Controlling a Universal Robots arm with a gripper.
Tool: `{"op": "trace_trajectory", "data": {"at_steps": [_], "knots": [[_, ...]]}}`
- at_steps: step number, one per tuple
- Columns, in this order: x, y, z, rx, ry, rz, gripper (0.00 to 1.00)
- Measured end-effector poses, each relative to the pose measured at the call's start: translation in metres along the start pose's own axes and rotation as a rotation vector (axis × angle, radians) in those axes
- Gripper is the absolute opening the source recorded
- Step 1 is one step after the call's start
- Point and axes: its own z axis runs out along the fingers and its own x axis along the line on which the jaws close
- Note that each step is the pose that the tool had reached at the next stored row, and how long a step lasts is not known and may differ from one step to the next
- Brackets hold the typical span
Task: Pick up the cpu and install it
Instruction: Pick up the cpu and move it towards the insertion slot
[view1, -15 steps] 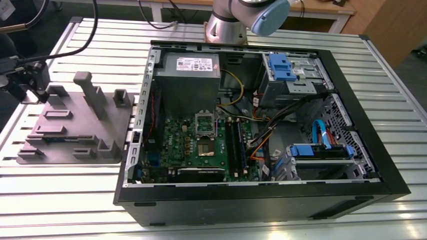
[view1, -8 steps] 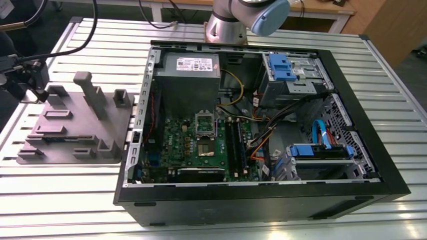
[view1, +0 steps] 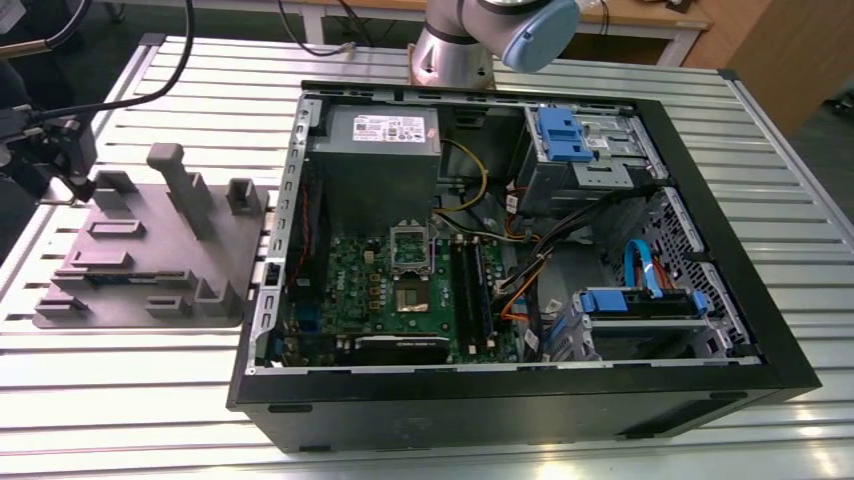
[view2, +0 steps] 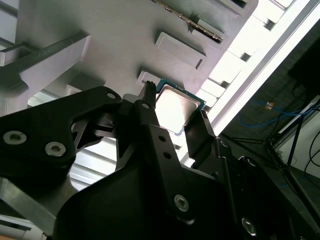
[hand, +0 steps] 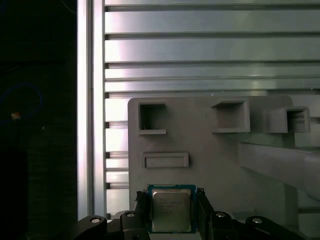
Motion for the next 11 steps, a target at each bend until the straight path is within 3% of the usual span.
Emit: {"op": "trace_trajectory", "data": {"at_steps": [11], "knots": [[-0.0001,0.0002,-0.0041,0.0001,0.0001,0.0,0.47]]}}
